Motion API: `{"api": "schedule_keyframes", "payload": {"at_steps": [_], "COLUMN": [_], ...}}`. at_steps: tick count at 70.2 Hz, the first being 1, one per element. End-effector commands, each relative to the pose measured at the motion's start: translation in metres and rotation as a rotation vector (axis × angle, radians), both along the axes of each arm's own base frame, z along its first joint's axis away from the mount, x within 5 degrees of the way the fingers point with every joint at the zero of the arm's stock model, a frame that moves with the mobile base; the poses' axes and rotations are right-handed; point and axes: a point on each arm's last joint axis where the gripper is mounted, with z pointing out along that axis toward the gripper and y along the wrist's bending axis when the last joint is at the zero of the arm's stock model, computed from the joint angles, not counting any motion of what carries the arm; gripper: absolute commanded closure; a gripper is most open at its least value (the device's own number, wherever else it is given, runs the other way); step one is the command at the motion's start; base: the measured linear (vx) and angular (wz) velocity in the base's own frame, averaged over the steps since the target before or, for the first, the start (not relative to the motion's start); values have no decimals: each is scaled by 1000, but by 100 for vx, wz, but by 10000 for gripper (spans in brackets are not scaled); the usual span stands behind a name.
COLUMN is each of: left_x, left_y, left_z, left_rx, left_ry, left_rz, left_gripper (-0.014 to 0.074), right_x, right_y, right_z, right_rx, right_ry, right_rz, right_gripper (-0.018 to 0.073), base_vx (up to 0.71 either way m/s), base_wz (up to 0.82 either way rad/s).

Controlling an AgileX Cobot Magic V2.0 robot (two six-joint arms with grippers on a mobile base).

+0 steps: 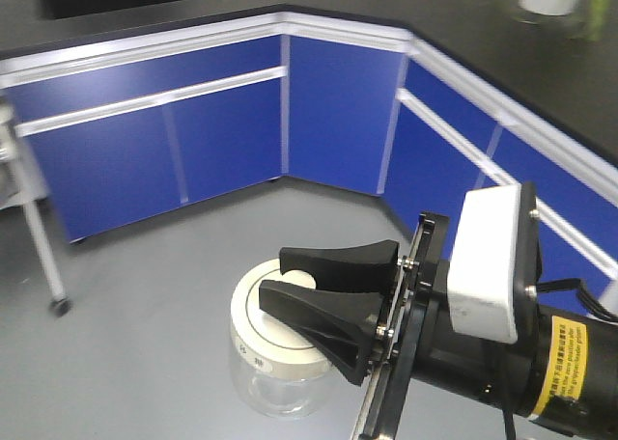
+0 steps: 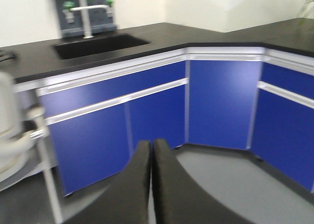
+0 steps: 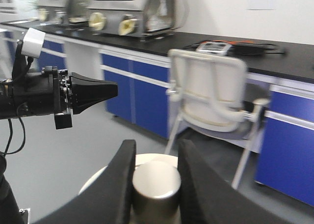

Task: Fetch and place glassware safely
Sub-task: 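Drive the base up to the black bench holding the jar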

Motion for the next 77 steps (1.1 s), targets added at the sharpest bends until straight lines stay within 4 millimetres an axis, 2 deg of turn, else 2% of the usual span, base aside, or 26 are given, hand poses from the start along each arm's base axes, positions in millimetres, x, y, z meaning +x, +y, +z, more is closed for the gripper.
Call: {"api": "schedule_keyframes", "payload": {"at_steps": [1, 77], "left_x": [1, 1], "left_y": [-1, -1], "left_z": [15, 15], "left_rx": [-20, -20], "left_ry": [-85, -85], "left_rz": [-13, -13], "left_gripper": [603, 603], "right_x": [-5, -5], "right_y": [0, 0], "right_z": [23, 23], "right_rx": [108, 108], "right_ry": [-48, -48], "right_rz": [43, 43], "right_gripper": [559, 559], "base_vx": [30, 23], "base_wz": [-78, -83]}}
